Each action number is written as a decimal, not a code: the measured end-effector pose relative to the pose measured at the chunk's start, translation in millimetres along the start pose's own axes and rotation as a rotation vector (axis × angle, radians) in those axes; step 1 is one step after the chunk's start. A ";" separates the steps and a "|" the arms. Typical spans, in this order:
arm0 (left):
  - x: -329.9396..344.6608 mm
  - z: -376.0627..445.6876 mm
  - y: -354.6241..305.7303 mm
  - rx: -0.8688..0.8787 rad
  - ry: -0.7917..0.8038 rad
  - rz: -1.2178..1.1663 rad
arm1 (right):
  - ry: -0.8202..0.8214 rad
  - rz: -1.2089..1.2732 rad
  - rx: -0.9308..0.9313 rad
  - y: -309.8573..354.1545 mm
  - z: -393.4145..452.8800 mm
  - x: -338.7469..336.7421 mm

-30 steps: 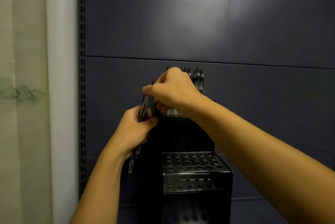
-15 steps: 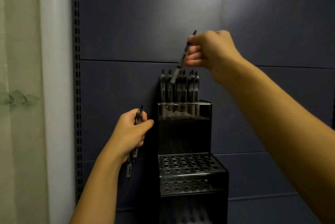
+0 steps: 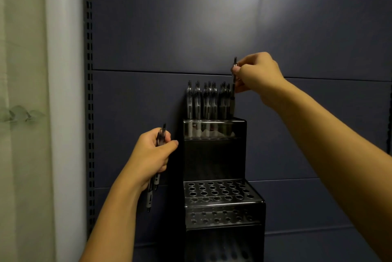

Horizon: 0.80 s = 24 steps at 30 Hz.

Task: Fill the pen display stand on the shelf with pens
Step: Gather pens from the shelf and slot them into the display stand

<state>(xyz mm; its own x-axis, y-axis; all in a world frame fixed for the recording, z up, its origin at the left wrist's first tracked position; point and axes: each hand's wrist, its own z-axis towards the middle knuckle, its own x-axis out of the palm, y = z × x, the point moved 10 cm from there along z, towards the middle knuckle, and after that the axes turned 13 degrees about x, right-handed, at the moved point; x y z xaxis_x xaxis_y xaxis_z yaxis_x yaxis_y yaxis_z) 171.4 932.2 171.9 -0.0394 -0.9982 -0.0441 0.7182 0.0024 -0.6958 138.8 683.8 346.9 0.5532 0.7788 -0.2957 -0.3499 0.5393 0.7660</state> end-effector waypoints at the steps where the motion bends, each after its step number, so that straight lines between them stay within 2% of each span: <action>1: -0.6 0.2 -0.2 0.001 -0.001 0.000 | 0.009 -0.012 0.008 -2.3 0.9 2.2; 11: -0.5 1.1 1.5 0.000 0.003 -0.009 | 0.171 -0.140 0.158 -36.5 -2.4 23.7; 24: 1.1 0.7 1.4 0.006 -0.001 -0.021 | 0.021 -0.446 0.042 -17.0 -17.9 10.9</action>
<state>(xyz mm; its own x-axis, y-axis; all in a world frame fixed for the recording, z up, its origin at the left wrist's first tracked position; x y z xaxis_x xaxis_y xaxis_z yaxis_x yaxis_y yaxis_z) 172.8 931.0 171.4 -0.0542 -0.9981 -0.0286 0.7215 -0.0193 -0.6921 137.3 688.9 320.4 0.6271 0.4794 -0.6139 -0.0494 0.8111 0.5828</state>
